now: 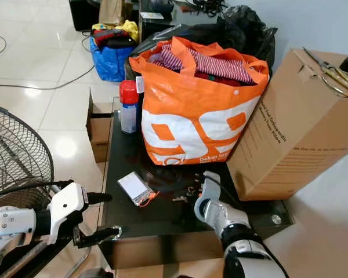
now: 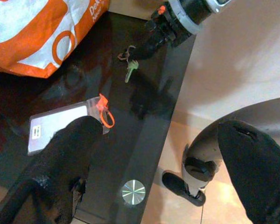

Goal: Hang keys on a hook

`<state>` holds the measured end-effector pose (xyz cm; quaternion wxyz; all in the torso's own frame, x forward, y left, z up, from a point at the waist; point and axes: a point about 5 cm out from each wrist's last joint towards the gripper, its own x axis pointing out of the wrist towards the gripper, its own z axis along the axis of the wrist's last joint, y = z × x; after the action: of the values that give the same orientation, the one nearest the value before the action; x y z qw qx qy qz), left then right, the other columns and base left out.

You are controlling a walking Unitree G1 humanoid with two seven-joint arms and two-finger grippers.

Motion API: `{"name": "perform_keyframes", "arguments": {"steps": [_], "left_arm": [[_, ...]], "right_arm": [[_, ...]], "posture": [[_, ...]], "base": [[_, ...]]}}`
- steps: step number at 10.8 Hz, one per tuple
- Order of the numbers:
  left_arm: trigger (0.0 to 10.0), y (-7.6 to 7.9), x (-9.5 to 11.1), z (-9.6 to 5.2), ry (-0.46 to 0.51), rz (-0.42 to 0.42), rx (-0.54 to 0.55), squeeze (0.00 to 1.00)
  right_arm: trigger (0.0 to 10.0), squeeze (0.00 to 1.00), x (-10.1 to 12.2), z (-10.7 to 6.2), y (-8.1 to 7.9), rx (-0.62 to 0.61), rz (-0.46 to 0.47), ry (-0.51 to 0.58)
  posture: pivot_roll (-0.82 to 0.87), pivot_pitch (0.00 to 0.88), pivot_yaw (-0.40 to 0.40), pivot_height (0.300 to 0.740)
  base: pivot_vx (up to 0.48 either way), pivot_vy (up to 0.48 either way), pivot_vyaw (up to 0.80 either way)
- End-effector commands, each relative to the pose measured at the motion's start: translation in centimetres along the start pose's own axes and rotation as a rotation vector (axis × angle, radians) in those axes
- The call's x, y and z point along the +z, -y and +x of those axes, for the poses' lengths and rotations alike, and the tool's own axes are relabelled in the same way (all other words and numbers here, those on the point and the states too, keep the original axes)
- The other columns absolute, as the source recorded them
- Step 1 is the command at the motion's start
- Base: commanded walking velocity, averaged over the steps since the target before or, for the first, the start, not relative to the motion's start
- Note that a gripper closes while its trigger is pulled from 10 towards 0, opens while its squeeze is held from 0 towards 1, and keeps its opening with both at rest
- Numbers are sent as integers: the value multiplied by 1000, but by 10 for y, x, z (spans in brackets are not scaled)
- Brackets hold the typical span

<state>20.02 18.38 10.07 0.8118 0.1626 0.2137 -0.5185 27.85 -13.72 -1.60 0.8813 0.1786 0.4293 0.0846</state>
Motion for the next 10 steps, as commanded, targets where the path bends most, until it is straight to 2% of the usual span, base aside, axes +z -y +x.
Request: {"name": "perform_keyframes", "arguments": {"steps": [1,3,5,6,7,8,9,10], "left_arm": [[10000,1,4,1,1,26,-6,541],[10000,1,5,2,6,28,-2,541],[10000,0,6,6,28,23,28,541],[10000,0,10,8,58,19,73,537],[10000,-1,14,10,93,9,113,541],[10000,-9,25,20,195,-18,303,545],[10000,-13,28,24,229,-28,408,541],[10000,-11,28,26,227,4,496,545]], "right_arm": [[0,0,7,-6,6,19,-75,36],[0,0,15,-16,-3,171,-165,118],[0,0,27,-39,-10,340,-164,245],[0,0,39,-53,-9,353,-163,358],[0,0,44,-62,-9,358,-158,408],[0,0,53,-85,-13,349,-196,505],[0,0,56,-97,-17,340,-244,552],[0,0,59,-110,-21,322,-301,608]], "posture": [[83,25,-135,740],[82,17,-135,740],[77,4,-130,740],[77,0,-126,740],[77,0,-124,740],[71,0,-116,740],[68,0,-113,740],[62,0,-108,740]], "base": [[0,0,0],[0,0,0],[0,0,0],[0,0,0],[0,0,0],[0,0,0],[0,0,0],[0,0,0]]}}
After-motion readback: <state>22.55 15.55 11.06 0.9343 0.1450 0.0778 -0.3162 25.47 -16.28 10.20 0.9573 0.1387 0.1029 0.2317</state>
